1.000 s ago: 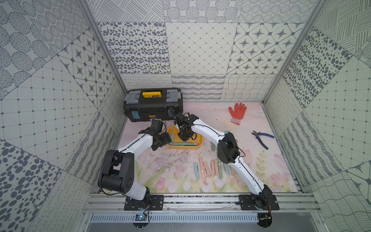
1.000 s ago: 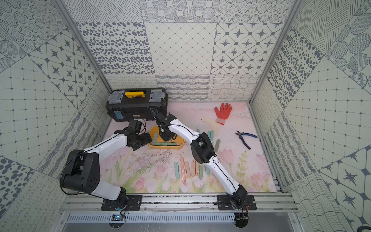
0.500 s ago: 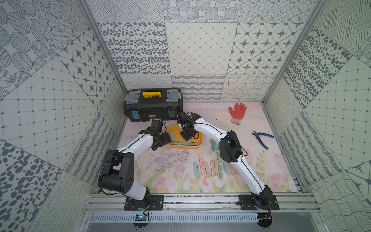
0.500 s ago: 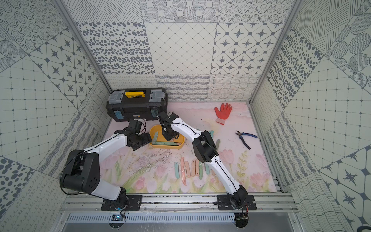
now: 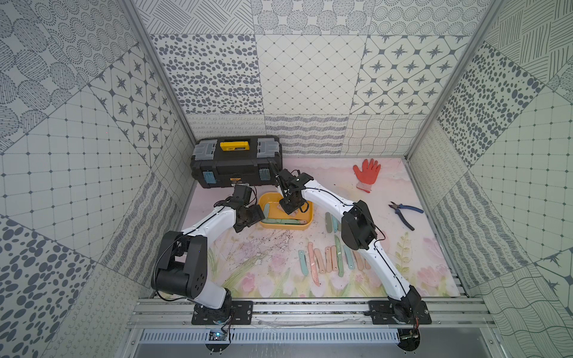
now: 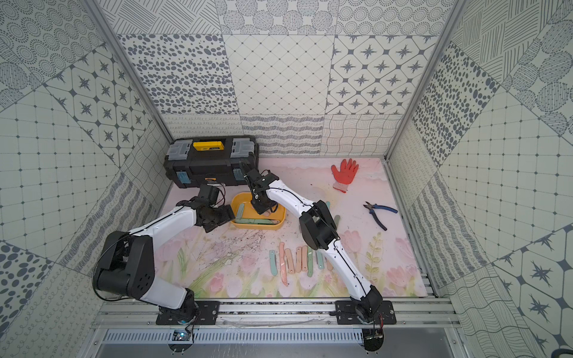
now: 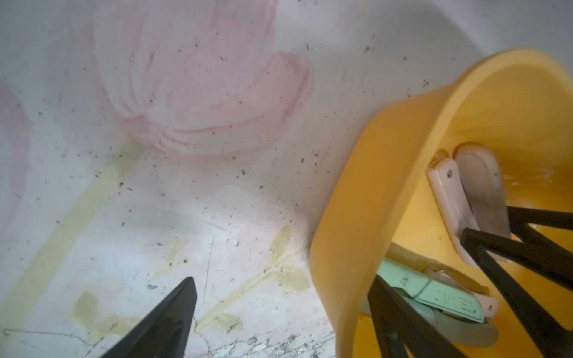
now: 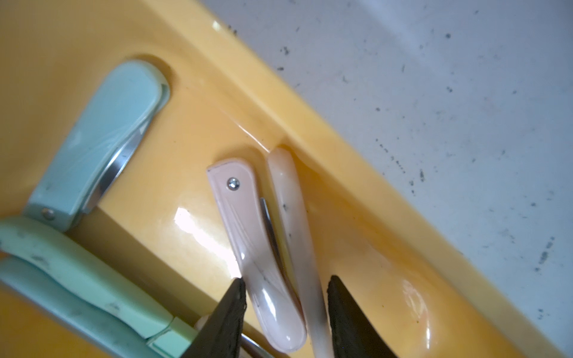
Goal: Take the fruit knife out of the storage box
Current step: Pick up the fruit knife from the storage box.
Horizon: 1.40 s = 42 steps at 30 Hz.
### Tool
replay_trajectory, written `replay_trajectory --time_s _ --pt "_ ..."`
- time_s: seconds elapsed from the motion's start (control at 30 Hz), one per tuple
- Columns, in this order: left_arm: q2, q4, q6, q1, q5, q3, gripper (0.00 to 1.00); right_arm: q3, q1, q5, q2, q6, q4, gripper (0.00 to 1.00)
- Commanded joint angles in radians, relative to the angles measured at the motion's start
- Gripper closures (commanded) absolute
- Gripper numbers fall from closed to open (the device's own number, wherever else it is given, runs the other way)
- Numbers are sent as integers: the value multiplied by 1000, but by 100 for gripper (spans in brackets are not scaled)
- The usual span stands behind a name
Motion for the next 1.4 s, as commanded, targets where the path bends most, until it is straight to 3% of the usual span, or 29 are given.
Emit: replay_trajectory --time_s 0.0,0.47,0.67,0.8,1.0,1.37 --pt "-1 -41 13 2 -10 8 14 13 -11 2 -30 19 25 54" --pt "-1 -42 13 3 -12 8 14 23 -31 -32 -17 22 24 69" --pt "-2 -43 13 3 -14 9 14 56 -31 -46 13 16 -2 70" --pt "0 -43 13 3 -14 10 14 72 -31 -59 28 13 -13 69" --pt "1 -44 13 3 -14 9 14 100 -32 -61 62 4 -40 59" --pt "4 -41 11 4 -11 8 14 113 -31 -46 105 -6 -77 57"
